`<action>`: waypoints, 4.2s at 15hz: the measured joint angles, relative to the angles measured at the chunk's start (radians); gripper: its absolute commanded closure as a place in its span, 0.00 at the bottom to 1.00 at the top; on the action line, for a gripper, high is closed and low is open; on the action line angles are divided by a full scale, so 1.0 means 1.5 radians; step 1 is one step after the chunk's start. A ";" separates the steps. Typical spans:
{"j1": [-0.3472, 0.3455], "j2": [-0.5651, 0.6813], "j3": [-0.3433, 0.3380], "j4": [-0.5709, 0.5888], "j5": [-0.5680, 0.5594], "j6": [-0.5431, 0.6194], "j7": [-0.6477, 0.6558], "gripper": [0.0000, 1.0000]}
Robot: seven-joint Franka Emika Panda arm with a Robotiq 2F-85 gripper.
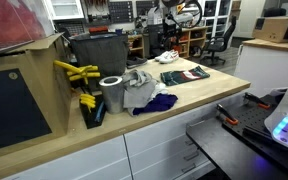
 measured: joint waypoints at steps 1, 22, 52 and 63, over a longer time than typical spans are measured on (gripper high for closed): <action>0.006 0.016 -0.005 0.007 -0.007 0.003 0.013 0.00; 0.100 0.269 -0.084 0.158 -0.018 0.005 0.086 0.00; 0.126 0.361 -0.118 0.216 -0.018 0.005 0.086 0.47; 0.138 0.355 -0.118 0.215 -0.019 0.008 0.086 0.99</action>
